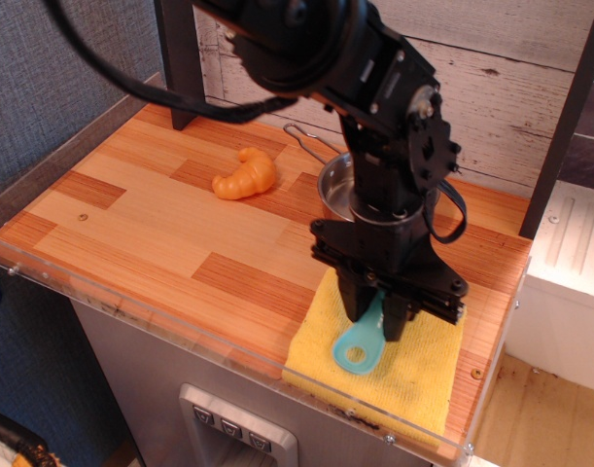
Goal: Place blue brush on top of yellow cloth.
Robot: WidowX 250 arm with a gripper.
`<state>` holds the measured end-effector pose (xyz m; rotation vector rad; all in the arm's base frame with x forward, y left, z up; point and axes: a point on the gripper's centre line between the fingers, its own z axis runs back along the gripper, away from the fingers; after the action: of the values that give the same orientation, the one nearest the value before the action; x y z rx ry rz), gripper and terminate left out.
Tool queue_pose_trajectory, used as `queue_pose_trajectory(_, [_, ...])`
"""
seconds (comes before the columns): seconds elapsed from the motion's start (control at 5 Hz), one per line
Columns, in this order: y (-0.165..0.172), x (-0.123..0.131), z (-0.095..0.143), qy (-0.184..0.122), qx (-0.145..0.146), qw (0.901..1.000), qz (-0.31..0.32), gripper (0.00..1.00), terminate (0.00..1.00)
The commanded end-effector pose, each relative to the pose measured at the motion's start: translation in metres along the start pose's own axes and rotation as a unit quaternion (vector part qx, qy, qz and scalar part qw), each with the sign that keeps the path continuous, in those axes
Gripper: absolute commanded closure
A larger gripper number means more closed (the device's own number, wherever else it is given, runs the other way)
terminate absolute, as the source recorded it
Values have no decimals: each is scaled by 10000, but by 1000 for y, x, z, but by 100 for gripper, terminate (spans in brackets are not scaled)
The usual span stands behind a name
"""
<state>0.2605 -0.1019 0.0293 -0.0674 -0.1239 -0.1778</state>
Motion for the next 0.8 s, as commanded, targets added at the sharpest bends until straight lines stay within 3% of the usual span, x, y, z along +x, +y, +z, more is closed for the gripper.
queue_pose_trajectory(0.0, [1, 3, 14, -152, -52, 9999, -17, 0, 0])
queue_pose_trajectory(0.4, [36, 4, 62, -560, -129, 9982, 182, 0, 0])
queue_pose_trajectory(0.6, [77, 1, 86, -696, 161, 9960, 541, 0, 0])
